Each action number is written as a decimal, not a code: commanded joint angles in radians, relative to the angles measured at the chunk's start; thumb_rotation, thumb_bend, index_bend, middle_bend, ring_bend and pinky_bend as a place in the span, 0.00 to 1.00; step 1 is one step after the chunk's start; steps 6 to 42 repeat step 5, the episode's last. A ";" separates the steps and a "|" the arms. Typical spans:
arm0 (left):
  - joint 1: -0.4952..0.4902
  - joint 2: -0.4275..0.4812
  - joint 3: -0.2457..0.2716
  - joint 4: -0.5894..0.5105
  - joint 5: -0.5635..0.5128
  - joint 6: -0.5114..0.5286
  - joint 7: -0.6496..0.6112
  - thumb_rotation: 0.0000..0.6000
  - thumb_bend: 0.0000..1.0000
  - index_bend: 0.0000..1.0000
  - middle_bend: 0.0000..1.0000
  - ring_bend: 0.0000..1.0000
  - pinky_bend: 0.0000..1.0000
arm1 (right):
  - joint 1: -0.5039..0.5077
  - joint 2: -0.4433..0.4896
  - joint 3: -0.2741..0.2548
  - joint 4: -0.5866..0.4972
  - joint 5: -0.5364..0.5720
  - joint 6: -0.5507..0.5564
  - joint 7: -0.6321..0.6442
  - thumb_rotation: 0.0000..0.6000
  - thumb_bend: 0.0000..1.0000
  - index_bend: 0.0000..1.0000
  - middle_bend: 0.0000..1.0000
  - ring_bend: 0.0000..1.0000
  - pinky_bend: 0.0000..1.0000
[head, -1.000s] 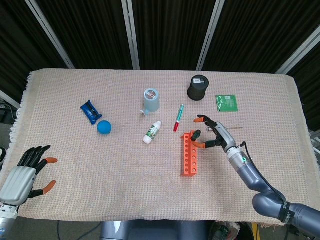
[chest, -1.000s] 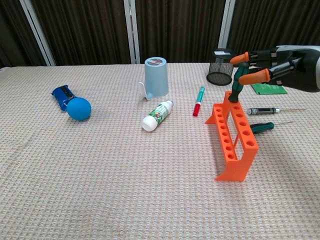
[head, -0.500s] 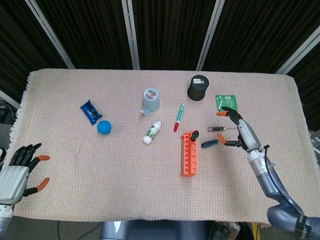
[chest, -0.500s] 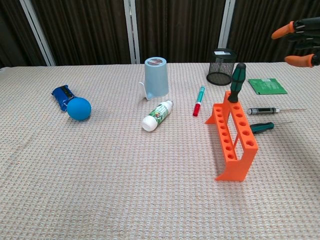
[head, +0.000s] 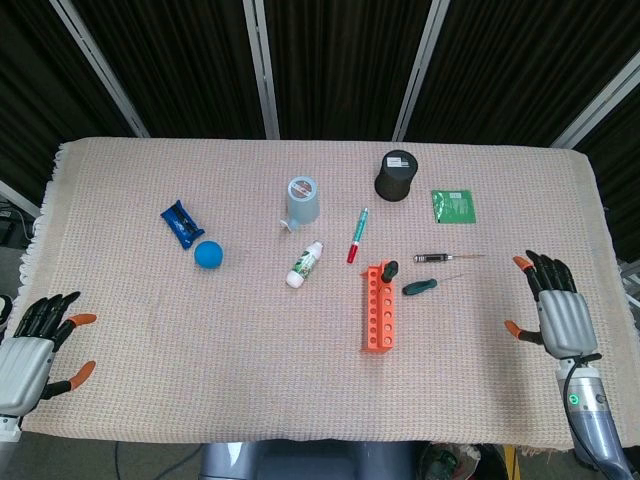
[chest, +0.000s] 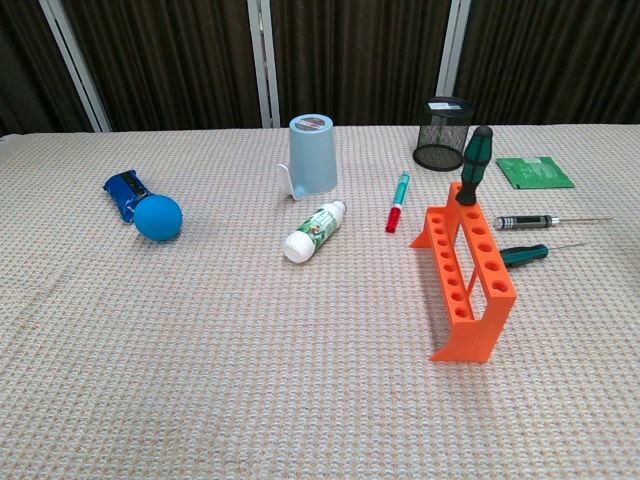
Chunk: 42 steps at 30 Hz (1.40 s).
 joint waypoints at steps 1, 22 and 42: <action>0.004 -0.004 0.004 0.005 0.001 0.000 0.004 1.00 0.26 0.24 0.03 0.00 0.00 | -0.029 0.015 -0.030 -0.024 -0.015 0.016 -0.013 1.00 0.08 0.06 0.00 0.00 0.00; 0.017 -0.008 0.019 0.005 0.008 0.004 0.006 1.00 0.26 0.23 0.02 0.00 0.00 | -0.078 0.024 -0.067 -0.056 -0.040 0.066 -0.032 1.00 0.08 0.05 0.00 0.00 0.00; 0.017 -0.008 0.019 0.005 0.008 0.004 0.006 1.00 0.26 0.23 0.02 0.00 0.00 | -0.078 0.024 -0.067 -0.056 -0.040 0.066 -0.032 1.00 0.08 0.05 0.00 0.00 0.00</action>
